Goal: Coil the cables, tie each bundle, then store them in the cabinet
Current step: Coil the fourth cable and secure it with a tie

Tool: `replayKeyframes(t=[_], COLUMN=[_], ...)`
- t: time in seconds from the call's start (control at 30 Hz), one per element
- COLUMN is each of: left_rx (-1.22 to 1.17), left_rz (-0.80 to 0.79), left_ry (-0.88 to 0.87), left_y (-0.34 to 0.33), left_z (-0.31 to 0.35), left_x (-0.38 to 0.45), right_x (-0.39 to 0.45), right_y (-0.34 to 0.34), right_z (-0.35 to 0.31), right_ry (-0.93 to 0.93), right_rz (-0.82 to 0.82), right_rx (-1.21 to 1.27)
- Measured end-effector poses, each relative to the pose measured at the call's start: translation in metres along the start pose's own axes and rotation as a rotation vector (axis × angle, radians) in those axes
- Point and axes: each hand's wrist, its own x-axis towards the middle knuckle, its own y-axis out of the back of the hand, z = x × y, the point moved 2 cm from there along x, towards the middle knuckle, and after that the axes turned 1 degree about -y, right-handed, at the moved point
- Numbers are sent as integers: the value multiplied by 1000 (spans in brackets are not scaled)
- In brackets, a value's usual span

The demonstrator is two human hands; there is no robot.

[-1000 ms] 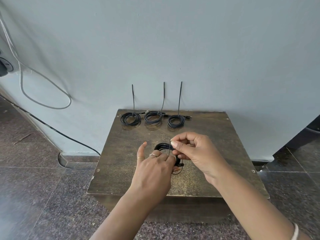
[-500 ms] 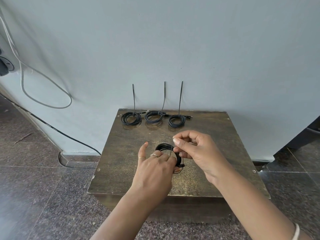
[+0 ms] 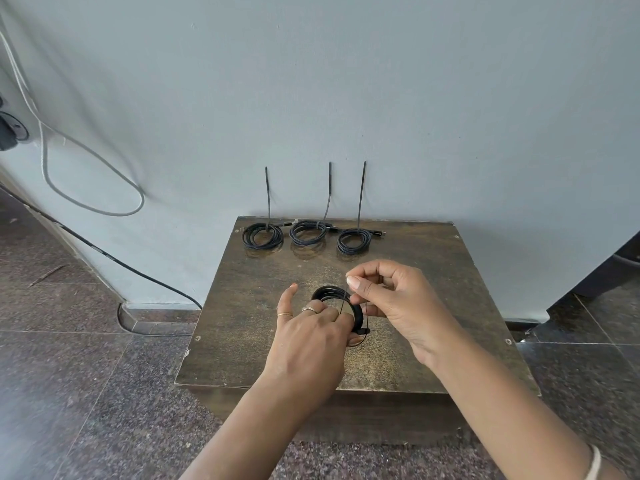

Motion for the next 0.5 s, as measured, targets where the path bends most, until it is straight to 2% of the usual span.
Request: replayKeyframes(t=[0.5], left_rx=[0], left_rz=[-2], left_ry=[-14], left_y=[-1], left_z=[1], left_x=[0], right_x=[1], right_y=[2], right_z=[0], right_ry=[23], right_rz=[-17], right_rx=[-43])
